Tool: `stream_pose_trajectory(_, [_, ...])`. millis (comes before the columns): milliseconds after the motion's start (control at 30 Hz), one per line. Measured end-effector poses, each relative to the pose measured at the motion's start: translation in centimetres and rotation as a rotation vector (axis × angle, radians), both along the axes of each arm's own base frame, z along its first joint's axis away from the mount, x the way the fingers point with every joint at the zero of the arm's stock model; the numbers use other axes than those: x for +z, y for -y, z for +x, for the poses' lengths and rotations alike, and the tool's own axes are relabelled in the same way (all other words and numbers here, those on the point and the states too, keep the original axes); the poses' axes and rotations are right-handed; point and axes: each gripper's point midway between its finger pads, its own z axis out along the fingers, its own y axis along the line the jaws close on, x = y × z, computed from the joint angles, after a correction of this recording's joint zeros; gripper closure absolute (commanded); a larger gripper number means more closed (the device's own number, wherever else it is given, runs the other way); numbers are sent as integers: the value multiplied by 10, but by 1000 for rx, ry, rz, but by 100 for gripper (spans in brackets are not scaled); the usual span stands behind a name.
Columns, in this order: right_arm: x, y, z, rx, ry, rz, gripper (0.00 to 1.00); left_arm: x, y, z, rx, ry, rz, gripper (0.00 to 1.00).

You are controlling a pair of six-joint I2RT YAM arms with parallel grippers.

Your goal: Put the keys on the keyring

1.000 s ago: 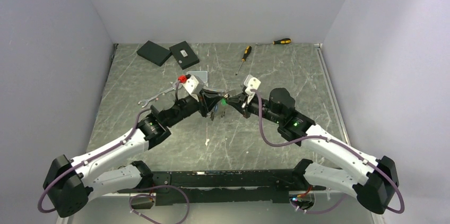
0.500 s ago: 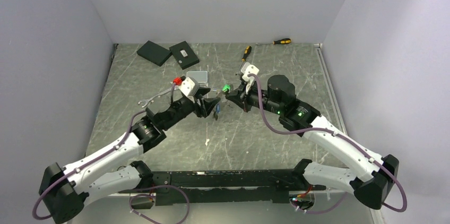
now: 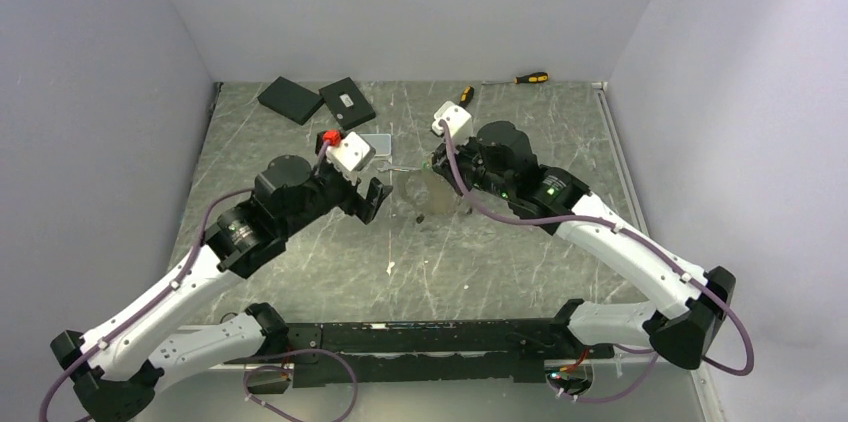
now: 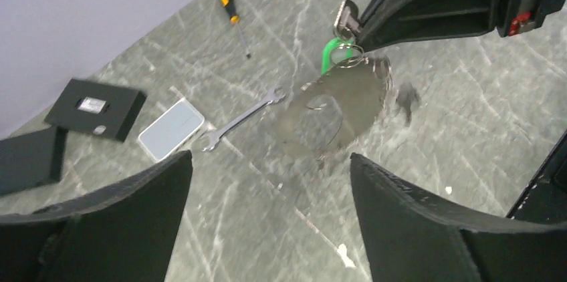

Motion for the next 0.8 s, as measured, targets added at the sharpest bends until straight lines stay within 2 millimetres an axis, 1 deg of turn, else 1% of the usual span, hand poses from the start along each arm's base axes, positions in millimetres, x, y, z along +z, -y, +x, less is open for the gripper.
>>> stream_pose_trajectory(67, [-6, 0, 3, -11, -2, -25, 100, 6, -7, 2, 24, -6, 48, 1])
stream_pose_trajectory(100, [-9, 0, 4, -14, -3, -39, 100, 5, -11, 4, 41, -8, 75, 1])
stream_pose_trajectory(133, [-11, 0, 5, -17, -3, -49, 100, 0, -18, 5, 68, -16, 104, 1])
stream_pose_trajectory(200, [-13, -1, 5, -18, 4, -67, 100, -14, -28, 7, 112, -31, 154, 1])
stream_pose_trajectory(333, [-8, -6, 5, -8, 38, -80, 100, -52, -45, 6, 166, -73, 230, 1])
stream_pose_trajectory(400, [-3, -12, 5, 3, 57, -78, 100, -62, -52, 4, 183, -90, 260, 0])
stream_pose_trajectory(467, [2, -20, 6, 18, 74, -76, 100, -60, -58, 5, 212, -83, 266, 1])
stream_pose_trajectory(600, [4, -42, 13, 48, 89, -84, 100, -45, -79, 7, 308, -29, 249, 1])
stream_pose_trajectory(667, [3, -56, 16, 65, 91, -92, 100, -37, -90, 8, 361, 1, 235, 1])
stream_pose_trajectory(800, [1, -86, 28, 91, 93, -100, 100, -29, -115, 6, 461, 49, 218, 0])
